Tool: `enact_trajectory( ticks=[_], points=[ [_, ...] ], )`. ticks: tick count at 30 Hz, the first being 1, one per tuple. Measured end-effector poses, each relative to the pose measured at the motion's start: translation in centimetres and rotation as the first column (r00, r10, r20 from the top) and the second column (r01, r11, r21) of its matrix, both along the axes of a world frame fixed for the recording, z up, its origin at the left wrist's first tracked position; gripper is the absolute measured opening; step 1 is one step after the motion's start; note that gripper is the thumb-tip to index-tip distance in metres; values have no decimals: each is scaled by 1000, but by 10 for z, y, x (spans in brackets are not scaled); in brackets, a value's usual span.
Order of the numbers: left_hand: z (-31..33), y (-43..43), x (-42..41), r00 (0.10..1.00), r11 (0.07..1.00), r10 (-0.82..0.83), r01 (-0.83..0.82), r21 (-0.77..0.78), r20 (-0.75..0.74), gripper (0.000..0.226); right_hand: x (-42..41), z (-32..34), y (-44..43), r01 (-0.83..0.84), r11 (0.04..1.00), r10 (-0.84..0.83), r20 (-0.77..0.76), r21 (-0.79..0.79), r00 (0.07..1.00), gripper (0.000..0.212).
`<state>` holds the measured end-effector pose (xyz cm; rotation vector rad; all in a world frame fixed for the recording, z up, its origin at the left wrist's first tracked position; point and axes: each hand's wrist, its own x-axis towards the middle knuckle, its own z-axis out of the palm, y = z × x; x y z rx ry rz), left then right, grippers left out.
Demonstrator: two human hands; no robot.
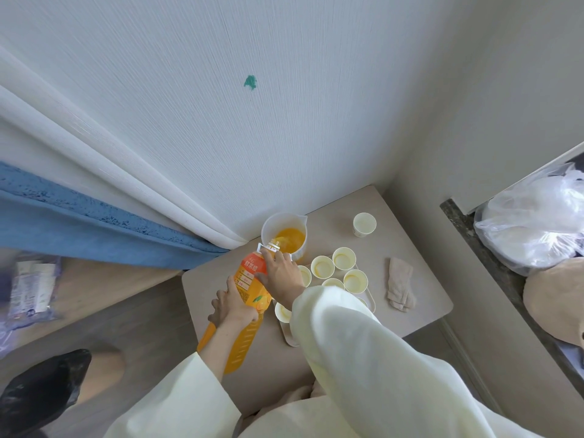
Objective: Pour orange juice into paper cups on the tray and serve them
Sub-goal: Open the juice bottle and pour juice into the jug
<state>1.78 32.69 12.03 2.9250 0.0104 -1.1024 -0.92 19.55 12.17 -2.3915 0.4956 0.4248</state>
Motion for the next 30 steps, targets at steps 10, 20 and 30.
enact_trajectory(
  ticks=[10, 20, 30],
  points=[
    [1, 0, 1, 1000, 1000, -8, 8, 0, -1, 109, -2, 3, 0, 3, 1000, -3, 9, -5, 1000, 64],
    [4, -1, 1, 1000, 1000, -11, 11, -8, 6, 110, -1, 4, -1, 9, 1000, -9, -2, -3, 1000, 62],
    [5, -1, 2, 1000, 1000, -17, 17, -3, -4, 111, -2, 6, -1, 15, 1000, -15, 3, 2, 1000, 63]
  ],
)
